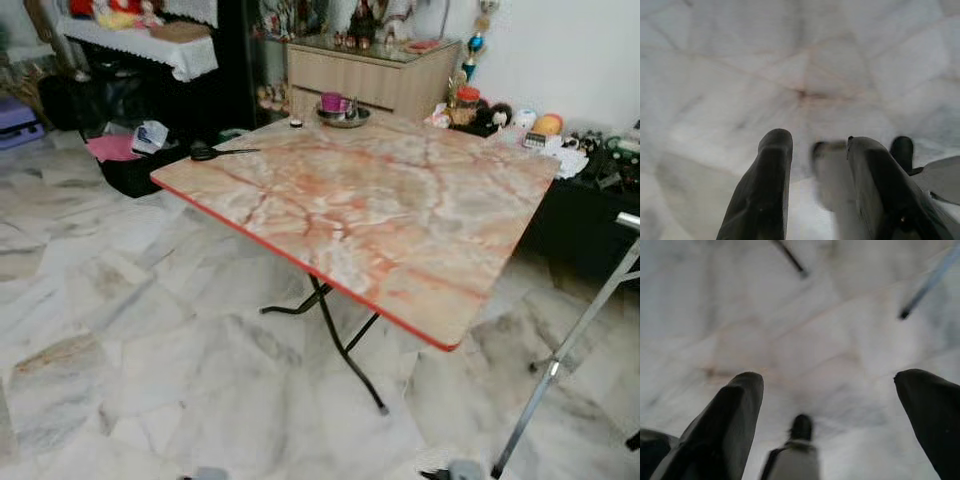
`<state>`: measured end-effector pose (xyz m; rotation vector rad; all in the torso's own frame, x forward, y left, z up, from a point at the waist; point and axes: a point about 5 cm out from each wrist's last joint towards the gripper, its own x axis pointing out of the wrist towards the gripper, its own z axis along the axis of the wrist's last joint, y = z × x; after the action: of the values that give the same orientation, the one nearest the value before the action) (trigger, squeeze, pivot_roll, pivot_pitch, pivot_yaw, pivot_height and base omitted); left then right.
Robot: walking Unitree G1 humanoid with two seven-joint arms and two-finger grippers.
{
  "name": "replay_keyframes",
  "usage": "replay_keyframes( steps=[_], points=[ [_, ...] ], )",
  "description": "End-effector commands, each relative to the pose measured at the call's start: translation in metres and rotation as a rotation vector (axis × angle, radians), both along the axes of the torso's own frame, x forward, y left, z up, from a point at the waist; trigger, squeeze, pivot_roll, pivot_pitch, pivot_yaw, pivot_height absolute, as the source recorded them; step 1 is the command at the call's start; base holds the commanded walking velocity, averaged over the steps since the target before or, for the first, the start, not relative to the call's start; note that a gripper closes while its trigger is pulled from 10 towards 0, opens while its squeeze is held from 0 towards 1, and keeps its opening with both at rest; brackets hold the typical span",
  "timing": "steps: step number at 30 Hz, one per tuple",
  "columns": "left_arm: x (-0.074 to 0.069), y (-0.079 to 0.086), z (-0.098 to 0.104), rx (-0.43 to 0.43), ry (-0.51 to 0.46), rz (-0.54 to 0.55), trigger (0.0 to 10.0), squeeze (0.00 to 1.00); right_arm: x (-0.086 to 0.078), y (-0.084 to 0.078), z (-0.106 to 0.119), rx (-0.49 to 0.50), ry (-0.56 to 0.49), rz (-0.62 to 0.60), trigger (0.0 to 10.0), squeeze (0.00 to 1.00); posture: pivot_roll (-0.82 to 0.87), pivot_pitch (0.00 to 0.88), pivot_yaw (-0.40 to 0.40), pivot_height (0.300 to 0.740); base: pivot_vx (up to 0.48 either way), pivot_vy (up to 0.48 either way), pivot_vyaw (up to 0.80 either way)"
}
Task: Hang hanger
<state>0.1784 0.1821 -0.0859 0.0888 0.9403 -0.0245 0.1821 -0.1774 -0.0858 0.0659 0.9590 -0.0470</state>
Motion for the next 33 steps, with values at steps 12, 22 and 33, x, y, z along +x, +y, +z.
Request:
replay_keyframes(
  steps=[12, 22, 33],
  points=[
    [-0.011, 0.005, -0.004, 0.005, 0.034, 0.017, 10.0, 0.0, -0.003, 0.006, -0.002, 0.012, 0.007, 0.016, 10.0, 0.0, 0.14, 0.0, -0.023, 0.74, 0.0, -0.48, 0.0],
    [-0.01, 0.011, -0.003, 0.012, 0.036, 0.031, 10.0, 0.0, -0.004, 0.007, -0.002, 0.016, 0.009, 0.013, 10.0, 0.0, 0.14, 0.0, -0.016, 0.74, 0.0, -0.48, 0.0],
    [-0.002, 0.012, 0.0, 0.005, 0.014, 0.072, 10.0, 0.0, -0.001, 0.006, -0.001, 0.014, 0.002, 0.003, 10.0, 0.0, 0.15, 0.0, -0.021, 0.74, 0.0, -0.339, 0.0]
  ],
)
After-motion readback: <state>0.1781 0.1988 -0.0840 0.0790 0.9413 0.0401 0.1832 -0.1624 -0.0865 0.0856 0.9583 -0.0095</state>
